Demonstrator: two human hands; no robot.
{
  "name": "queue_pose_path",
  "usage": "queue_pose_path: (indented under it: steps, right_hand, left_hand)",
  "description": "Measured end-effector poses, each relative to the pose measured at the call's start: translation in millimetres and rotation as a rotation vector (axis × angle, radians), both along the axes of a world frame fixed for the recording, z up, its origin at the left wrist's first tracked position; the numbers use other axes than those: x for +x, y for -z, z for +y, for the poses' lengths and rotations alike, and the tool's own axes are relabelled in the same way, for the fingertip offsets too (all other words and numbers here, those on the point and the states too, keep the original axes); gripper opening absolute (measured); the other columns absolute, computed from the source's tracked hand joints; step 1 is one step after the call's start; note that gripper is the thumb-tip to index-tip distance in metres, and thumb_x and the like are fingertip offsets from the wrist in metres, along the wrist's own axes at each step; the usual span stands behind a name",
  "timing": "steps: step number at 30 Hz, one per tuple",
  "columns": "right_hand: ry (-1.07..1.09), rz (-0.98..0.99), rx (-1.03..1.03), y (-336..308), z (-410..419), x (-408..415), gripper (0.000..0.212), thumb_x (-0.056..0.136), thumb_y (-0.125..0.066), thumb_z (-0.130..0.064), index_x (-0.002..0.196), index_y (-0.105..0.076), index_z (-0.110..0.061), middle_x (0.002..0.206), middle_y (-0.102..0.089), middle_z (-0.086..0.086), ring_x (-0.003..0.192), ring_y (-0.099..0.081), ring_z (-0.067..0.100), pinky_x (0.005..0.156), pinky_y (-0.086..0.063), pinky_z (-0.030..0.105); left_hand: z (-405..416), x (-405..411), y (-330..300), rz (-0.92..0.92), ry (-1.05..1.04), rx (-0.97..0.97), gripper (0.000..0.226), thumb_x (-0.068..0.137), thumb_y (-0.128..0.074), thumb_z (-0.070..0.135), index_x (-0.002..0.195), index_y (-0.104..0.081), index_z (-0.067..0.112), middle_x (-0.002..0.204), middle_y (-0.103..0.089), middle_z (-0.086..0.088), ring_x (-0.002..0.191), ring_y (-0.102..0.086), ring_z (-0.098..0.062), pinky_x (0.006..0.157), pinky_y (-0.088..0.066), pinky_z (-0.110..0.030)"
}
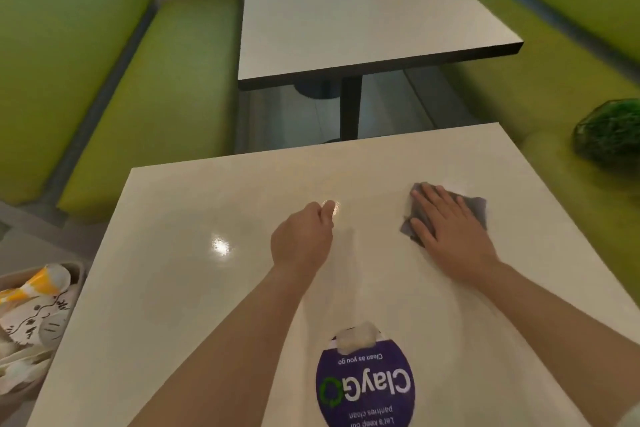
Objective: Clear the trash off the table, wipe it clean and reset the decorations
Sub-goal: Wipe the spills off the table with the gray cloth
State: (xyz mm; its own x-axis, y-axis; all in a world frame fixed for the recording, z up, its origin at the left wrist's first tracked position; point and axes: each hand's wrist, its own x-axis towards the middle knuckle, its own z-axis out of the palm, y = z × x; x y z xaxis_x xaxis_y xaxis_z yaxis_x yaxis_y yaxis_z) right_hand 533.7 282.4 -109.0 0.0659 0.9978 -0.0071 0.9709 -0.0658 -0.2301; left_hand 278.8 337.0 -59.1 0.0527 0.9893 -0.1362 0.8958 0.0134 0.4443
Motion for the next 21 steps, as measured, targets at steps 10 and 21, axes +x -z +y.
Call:
queue_pose_path:
  steps: [10, 21]
  right_hand:
    - [-0.117, -0.001, -0.037, -3.4, -12.6, 25.1, 0.063, 0.101, -0.020, -0.054, 0.157, -0.004, -0.029, 0.162, 0.003, -0.013, 0.149, 0.008, 0.007, 0.122, 0.004, 0.035]
    - [0.151, 0.014, 0.004, -3.4, 42.4, 83.2, 0.058, 0.103, -0.016, -0.044, 0.157, -0.008, -0.022, 0.164, -0.005, -0.002, 0.151, 0.000, 0.017, 0.123, 0.000, 0.041]
  left_hand:
    - [-13.7, 70.8, 9.1, 0.035, 0.078, 0.152, 0.030, 0.100, -0.036, 0.045, 0.103, -0.059, 0.025, 0.092, -0.065, 0.007, 0.090, -0.060, -0.020, 0.071, -0.041, -0.031]
    - [6.8, 135.2, 28.2, 0.209, 0.162, -0.027, 0.059, 0.103, -0.014, 0.047, 0.156, 0.001, 0.025, 0.163, 0.011, 0.005, 0.150, 0.012, -0.020, 0.121, 0.006, -0.043]
